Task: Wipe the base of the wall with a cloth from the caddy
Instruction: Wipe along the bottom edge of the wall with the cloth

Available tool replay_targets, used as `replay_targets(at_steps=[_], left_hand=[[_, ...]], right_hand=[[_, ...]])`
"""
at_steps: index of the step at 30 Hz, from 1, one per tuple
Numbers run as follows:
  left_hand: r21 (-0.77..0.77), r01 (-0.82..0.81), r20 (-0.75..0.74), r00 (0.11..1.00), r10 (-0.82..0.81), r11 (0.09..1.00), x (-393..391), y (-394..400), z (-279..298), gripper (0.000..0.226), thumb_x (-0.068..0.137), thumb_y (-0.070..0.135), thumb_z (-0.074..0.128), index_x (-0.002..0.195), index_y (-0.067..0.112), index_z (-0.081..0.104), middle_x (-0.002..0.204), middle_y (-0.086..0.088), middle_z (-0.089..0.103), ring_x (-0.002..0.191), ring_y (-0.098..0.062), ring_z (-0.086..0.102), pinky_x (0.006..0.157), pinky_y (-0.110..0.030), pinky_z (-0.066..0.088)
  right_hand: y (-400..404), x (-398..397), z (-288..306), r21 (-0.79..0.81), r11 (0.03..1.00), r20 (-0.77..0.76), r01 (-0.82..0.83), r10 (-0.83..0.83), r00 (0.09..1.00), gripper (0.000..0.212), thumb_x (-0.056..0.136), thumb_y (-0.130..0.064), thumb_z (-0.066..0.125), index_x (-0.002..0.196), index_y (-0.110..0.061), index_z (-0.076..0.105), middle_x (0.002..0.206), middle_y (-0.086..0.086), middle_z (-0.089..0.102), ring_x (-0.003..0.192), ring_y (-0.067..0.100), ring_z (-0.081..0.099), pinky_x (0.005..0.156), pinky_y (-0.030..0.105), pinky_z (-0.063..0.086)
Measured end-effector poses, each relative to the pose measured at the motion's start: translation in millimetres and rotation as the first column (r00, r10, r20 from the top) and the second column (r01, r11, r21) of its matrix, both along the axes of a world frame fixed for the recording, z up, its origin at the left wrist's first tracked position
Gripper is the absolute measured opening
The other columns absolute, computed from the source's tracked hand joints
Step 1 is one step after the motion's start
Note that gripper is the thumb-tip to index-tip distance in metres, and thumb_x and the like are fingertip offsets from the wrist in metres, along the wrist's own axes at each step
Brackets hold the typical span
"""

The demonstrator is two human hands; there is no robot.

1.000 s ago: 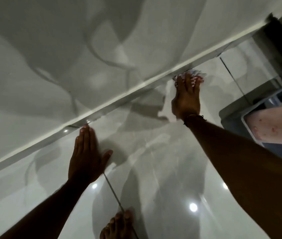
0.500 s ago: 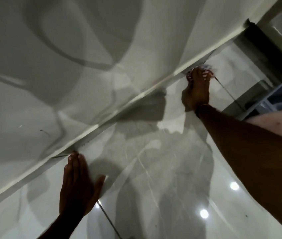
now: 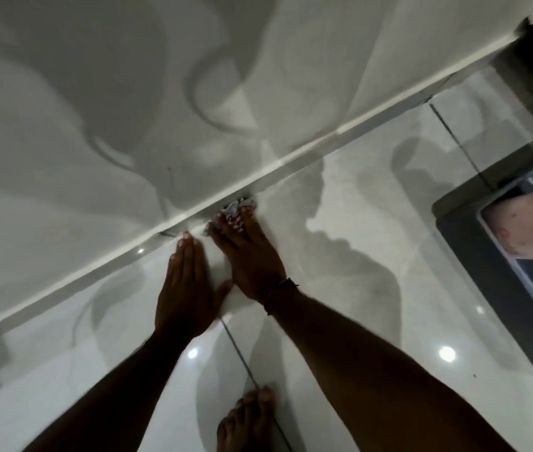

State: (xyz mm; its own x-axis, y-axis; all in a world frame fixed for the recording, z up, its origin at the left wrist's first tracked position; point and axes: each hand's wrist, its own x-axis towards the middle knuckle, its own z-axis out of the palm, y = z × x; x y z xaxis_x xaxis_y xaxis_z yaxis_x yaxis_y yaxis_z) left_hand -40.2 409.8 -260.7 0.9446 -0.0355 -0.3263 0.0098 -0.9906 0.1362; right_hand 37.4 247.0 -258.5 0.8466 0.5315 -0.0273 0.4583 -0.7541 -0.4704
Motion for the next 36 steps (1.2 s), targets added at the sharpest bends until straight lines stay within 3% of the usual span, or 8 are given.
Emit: replay_targets(at_steps=[3,9,14,18,21,26,29,36], left_hand=[[-0.01,0.003,0.009,1.0,-0.003,1.0,-1.1,-2.1,2.0,0.103,0.1,0.071,0.032,0.164,-0.007,0.011,0.174,-0.029,0.009,0.164,-0.042,0.01,0.132,-0.052,0.021],[0.004,0.022,0.001,1.0,-0.022,1.0,-2.0,-2.6,6.1,0.098,0.102,0.066,0.024,0.163,-0.01,0.013,0.173,-0.032,0.007,0.163,-0.044,0.008,0.133,-0.052,0.018],[-0.003,0.01,0.019,1.0,-0.01,1.0,-2.7,-3.4,0.0,0.103,0.1,0.072,0.025,0.164,-0.008,0.011,0.174,-0.03,0.006,0.164,-0.043,0.007,0.133,-0.052,0.017],[-0.021,-0.016,0.027,0.999,0.017,1.0,-1.4,-3.0,-5.3,0.111,0.095,0.078,0.031,0.165,-0.005,0.01,0.175,-0.027,0.004,0.164,-0.04,0.007,0.133,-0.052,0.016],[-0.014,-0.042,0.025,0.999,0.043,0.999,-1.5,-5.2,-8.3,0.112,0.095,0.08,0.028,0.166,-0.003,0.006,0.177,-0.023,-0.001,0.165,-0.037,0.002,0.133,-0.05,0.012],[-0.033,-0.099,0.032,0.994,0.1,0.995,-1.4,-9.5,-13.2,0.112,0.094,0.08,0.033,0.167,0.001,0.002,0.177,-0.018,-0.007,0.166,-0.032,-0.005,0.134,-0.048,0.007],[-0.029,-0.109,0.056,0.992,0.111,0.994,-2.1,-9.3,-17.3,0.112,0.094,0.079,0.037,0.167,0.001,0.004,0.178,-0.018,-0.005,0.166,-0.031,-0.004,0.134,-0.047,0.007],[-0.015,-0.144,0.034,0.989,0.145,0.989,-2.7,-7.7,-22.0,0.112,0.091,0.082,0.029,0.168,0.006,-0.001,0.178,-0.015,-0.006,0.165,-0.025,-0.01,0.134,-0.046,0.006]], right_hand=[[7.3,-5.6,-0.1,-0.047,0.995,-0.006,-0.087,0.087,0.996,0.069,0.096,-0.025,0.062,0.16,-0.021,0.038,0.171,0.004,0.033,0.159,0.045,0.023,0.132,0.054,0.024],[15.0,-12.9,10.0,-0.043,0.994,-0.133,0.098,-0.103,0.986,0.064,0.099,-0.02,0.029,0.163,-0.023,0.032,0.174,0.001,0.025,0.161,0.044,0.014,0.131,0.056,0.023],[8.0,-7.9,7.6,-0.027,0.999,-0.088,-0.025,0.023,0.996,0.063,0.1,-0.022,0.05,0.161,-0.023,0.036,0.173,0.0,0.029,0.162,0.04,0.016,0.132,0.055,0.022],[-36.3,19.5,5.1,0.057,0.974,-0.02,0.219,-0.218,0.976,0.062,0.094,-0.002,0.037,0.15,-0.02,0.056,0.163,0.005,0.047,0.155,0.044,0.034,0.128,0.055,0.031],[-97.7,62.4,3.1,0.112,0.93,-0.006,0.351,-0.353,0.936,0.052,0.1,0.005,0.047,0.147,-0.013,0.059,0.161,0.018,0.048,0.154,0.048,0.034,0.129,0.06,0.026],[-199.4,133.6,2.6,-0.132,0.917,0.087,0.375,-0.366,0.926,0.066,0.091,0.01,0.048,0.155,-0.007,0.046,0.166,0.026,0.034,0.157,0.052,0.023,0.132,0.062,0.013],[-240.2,167.9,5.8,-0.196,0.865,0.073,0.463,-0.458,0.886,0.062,0.099,0.003,0.042,0.16,-0.009,0.037,0.172,0.022,0.023,0.161,0.046,0.013,0.133,0.057,0.007],[-271.8,198.9,1.2,-0.261,0.788,0.148,0.557,-0.538,0.83,0.056,0.103,-0.008,0.037,0.159,-0.009,0.038,0.172,0.017,0.026,0.162,0.039,0.017,0.134,0.055,0.005]])
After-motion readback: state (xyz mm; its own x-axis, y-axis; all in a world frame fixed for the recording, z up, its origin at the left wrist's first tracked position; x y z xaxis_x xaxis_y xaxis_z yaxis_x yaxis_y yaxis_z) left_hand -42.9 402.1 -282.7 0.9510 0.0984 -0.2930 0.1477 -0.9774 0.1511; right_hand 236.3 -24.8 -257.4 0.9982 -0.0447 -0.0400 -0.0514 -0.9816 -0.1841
